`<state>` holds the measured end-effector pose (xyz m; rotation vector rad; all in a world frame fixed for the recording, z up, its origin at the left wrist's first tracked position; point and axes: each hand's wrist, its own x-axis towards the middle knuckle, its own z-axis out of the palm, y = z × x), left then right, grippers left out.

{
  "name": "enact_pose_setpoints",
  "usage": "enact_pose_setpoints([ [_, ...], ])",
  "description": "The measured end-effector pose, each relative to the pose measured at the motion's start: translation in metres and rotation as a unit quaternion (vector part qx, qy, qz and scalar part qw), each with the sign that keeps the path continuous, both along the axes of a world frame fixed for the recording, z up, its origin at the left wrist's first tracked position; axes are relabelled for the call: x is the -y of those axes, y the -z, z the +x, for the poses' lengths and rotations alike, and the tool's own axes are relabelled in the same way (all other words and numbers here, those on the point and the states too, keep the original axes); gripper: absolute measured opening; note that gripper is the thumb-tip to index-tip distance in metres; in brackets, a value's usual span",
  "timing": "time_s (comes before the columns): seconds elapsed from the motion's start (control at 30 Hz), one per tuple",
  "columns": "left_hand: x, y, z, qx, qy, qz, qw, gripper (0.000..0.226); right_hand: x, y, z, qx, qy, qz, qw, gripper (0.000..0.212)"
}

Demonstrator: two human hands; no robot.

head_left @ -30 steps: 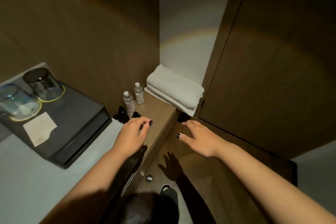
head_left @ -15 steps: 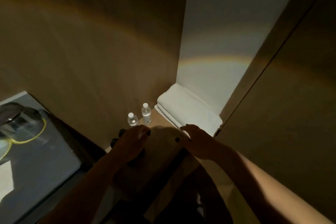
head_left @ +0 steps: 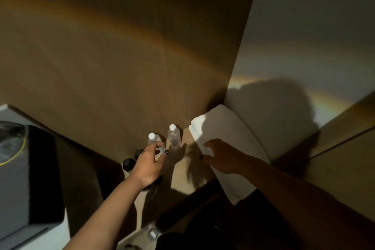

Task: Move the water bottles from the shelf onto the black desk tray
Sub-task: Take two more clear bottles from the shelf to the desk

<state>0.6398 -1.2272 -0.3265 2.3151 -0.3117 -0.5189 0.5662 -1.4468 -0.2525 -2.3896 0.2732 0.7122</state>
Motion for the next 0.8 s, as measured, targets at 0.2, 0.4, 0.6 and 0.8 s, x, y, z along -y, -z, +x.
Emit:
enact_pose_setpoints([
  [0.2,0.009,0.036,0.032,-0.066,-0.077,-0.003,0.995,0.036,0.012,0.069,0.049,-0.017,0.001,0.029,0.999,0.056],
  [0.4,0.010,0.101,0.079,-0.067,-0.117,0.032,0.990,0.041,-0.001,0.158,0.096,0.004,0.069,0.070,0.995,0.047],
  [0.6,0.014,0.181,0.125,0.010,-0.155,0.034,0.987,0.046,-0.009,0.244,0.108,0.114,0.058,0.103,0.986,0.045],
  [0.8,0.016,0.242,0.142,0.053,-0.145,0.029,0.988,0.045,-0.010,0.309,0.123,0.024,0.092,0.163,0.982,0.034],
])
